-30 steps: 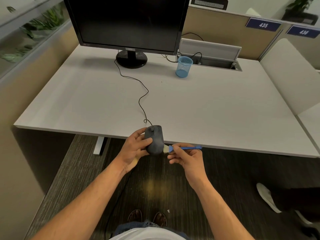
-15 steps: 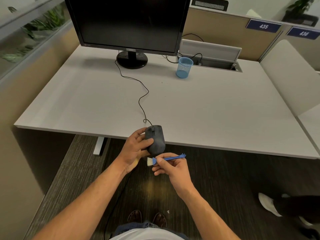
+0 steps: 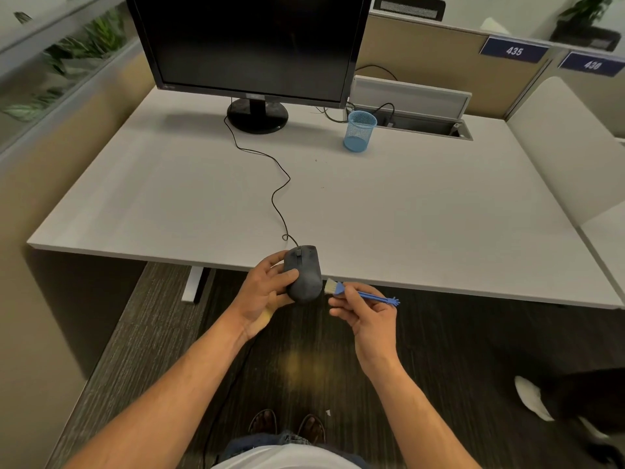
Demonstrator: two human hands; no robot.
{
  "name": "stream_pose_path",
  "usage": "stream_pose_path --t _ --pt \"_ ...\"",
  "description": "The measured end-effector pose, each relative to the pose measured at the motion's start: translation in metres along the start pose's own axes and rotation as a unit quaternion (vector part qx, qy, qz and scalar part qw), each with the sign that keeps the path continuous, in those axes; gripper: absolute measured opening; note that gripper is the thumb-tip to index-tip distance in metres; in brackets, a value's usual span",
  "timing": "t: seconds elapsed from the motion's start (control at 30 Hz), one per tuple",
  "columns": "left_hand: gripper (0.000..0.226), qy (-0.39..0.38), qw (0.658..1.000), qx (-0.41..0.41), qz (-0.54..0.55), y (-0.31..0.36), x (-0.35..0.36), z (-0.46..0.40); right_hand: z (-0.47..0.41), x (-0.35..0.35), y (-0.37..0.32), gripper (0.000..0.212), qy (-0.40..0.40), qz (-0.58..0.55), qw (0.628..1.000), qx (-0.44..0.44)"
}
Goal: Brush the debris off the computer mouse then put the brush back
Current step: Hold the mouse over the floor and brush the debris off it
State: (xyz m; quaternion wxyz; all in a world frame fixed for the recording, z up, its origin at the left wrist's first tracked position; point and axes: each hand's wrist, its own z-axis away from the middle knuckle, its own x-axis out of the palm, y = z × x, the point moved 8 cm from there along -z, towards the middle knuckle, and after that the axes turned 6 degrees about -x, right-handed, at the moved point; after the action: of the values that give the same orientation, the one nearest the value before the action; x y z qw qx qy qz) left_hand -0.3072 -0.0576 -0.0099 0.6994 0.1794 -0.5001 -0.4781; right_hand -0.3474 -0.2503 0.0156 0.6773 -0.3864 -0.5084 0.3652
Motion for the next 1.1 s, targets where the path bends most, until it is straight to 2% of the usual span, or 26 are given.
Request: stream_pose_path --t 0.13,0.27,0.47,0.57,0.63,0.73,0.87,0.97,1.1 --pt "0.063 -0.014 1.000 -0.010 -0.004 -0.003 0.002 0.001 -0.003 0.005 -0.004 0.028 -0.006 -0.001 1.000 0.003" --pt "0.066 -0.003 1.000 0.000 0.001 0.000 -0.002 0.002 0.007 0.015 0.001 0.021 -0.050 0.010 0.999 0.004" --pt "0.053 -0.007 1.000 0.008 0.006 0.004 -0.004 0.004 0.018 0.024 0.006 0.022 -0.113 0.046 0.993 0.001" --pt "0.058 -0.012 1.000 0.007 -0.003 0.004 -0.002 0.004 0.018 0.024 0.002 0.016 -0.149 0.067 0.987 0.008" --pt "0.061 -0.028 1.000 0.003 -0.008 0.003 -0.001 0.005 0.013 0.019 -0.006 0.014 -0.142 0.061 0.988 0.004" --pt "0.071 -0.052 0.999 -0.008 -0.008 0.001 0.002 0.007 -0.004 0.008 -0.020 0.018 -0.083 0.051 0.995 -0.010" --pt "0.091 -0.097 0.995 -0.017 -0.015 0.000 0.012 0.011 -0.029 0.004 -0.030 0.019 -0.039 0.099 0.994 -0.026" --pt "0.094 -0.121 0.992 -0.022 -0.005 0.000 0.017 0.014 -0.043 0.009 -0.035 0.012 -0.035 0.155 0.986 -0.047" --pt "0.093 -0.127 0.992 -0.019 -0.001 0.001 0.019 0.017 -0.045 0.021 -0.036 0.012 -0.069 0.192 0.977 -0.058"
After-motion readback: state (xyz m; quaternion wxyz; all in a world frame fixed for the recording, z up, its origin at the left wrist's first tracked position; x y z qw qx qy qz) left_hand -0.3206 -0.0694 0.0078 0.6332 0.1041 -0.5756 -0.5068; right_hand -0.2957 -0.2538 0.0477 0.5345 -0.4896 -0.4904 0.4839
